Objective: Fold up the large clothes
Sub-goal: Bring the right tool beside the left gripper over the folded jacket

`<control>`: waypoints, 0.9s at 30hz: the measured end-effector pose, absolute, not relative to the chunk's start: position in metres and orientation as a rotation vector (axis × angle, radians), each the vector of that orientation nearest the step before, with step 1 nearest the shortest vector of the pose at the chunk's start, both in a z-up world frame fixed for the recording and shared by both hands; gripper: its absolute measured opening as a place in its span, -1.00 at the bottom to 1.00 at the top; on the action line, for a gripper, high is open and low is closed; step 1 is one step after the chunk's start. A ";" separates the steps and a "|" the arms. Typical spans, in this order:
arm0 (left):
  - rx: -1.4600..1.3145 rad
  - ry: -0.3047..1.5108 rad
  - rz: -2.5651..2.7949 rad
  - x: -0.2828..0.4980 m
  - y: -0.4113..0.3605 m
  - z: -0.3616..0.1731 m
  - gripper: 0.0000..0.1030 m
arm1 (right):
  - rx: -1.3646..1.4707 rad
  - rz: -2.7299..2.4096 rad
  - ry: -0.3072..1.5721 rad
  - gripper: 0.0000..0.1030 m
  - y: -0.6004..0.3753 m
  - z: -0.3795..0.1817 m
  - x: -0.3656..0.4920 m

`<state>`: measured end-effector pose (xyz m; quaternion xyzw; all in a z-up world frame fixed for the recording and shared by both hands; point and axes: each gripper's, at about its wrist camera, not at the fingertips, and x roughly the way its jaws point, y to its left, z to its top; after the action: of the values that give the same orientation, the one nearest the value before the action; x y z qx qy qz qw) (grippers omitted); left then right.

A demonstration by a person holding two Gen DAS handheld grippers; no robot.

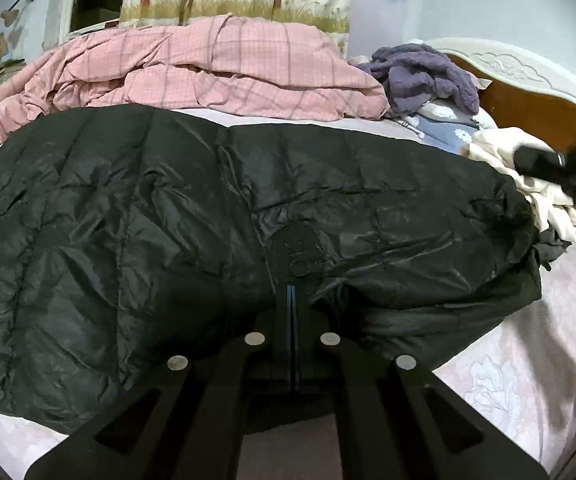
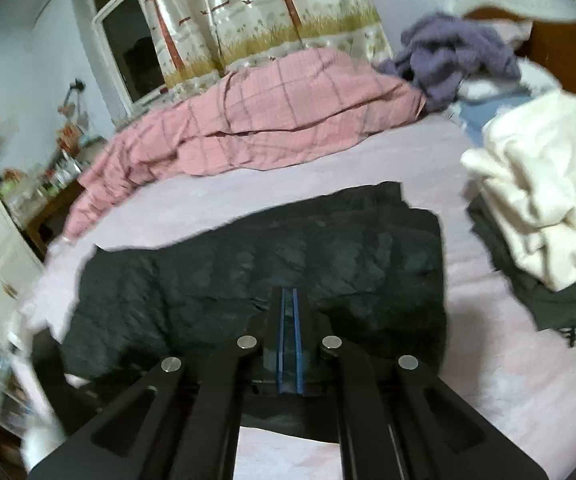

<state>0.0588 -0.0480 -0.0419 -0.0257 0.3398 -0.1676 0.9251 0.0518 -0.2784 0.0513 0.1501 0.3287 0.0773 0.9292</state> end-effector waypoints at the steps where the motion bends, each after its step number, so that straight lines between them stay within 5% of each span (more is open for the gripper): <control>1: -0.061 0.698 -0.351 0.059 -0.046 -0.042 -1.00 | 0.329 0.190 0.691 -0.93 -0.278 0.055 0.057; 11: -0.112 0.705 -0.369 0.060 -0.039 -0.044 -0.99 | 0.310 0.389 1.035 -0.93 -0.182 0.020 0.142; 27: -0.184 0.750 -0.369 0.061 -0.029 -0.053 -0.97 | 0.245 0.298 1.152 -0.93 -0.131 -0.018 0.236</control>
<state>0.0613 -0.0289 -0.0531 -0.0895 0.3638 -0.1788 0.9098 0.2362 -0.1314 -0.0185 0.1152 0.5412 0.1400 0.8211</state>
